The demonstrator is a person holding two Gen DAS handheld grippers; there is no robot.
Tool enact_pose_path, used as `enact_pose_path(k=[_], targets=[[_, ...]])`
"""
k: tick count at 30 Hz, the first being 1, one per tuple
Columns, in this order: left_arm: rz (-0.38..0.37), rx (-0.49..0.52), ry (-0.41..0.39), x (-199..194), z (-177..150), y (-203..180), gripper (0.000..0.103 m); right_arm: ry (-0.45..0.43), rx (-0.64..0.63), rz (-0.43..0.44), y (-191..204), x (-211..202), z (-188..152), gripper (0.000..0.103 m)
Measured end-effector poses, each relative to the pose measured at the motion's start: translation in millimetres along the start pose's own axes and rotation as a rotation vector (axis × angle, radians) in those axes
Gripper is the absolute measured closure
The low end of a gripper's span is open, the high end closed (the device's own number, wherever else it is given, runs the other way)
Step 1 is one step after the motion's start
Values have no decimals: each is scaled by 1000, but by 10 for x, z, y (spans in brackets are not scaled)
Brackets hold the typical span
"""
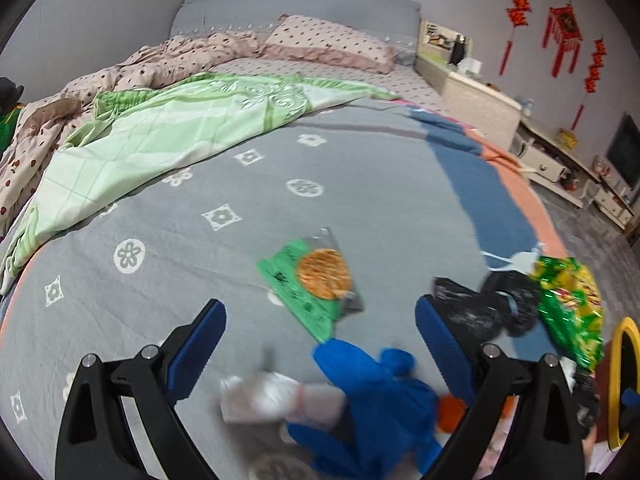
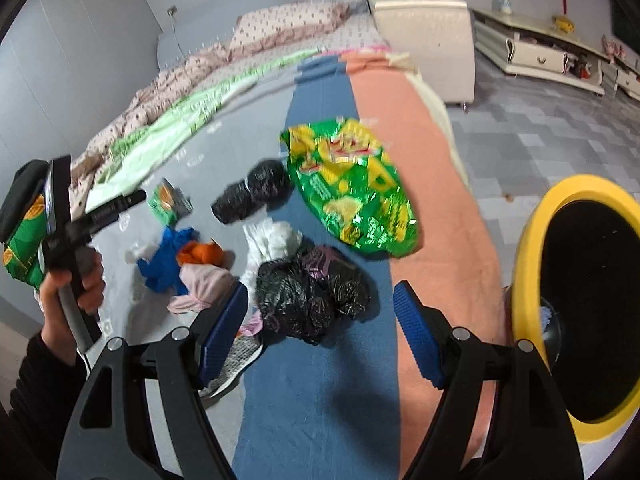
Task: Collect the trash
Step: 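Grasp the green rice-cracker packet with the left tool while the right tool returns to the bed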
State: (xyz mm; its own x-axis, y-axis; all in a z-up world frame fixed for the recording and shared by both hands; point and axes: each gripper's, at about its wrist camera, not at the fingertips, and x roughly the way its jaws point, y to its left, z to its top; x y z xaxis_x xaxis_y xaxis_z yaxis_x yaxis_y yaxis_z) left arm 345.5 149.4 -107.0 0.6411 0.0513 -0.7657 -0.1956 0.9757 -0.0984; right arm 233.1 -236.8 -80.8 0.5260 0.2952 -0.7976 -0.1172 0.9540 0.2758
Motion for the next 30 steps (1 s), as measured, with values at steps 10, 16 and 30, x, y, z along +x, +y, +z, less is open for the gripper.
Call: enact_pose_path(k=[10, 16, 30], targets=[[27, -35, 59, 546, 130, 163, 11, 104, -26, 12, 60, 601, -68, 31], [19, 11, 72, 755, 166, 12, 13, 118, -37, 19, 94, 818, -31, 31], [-10, 58, 108, 992, 148, -100, 54, 125, -81, 21, 156, 973, 34, 52]])
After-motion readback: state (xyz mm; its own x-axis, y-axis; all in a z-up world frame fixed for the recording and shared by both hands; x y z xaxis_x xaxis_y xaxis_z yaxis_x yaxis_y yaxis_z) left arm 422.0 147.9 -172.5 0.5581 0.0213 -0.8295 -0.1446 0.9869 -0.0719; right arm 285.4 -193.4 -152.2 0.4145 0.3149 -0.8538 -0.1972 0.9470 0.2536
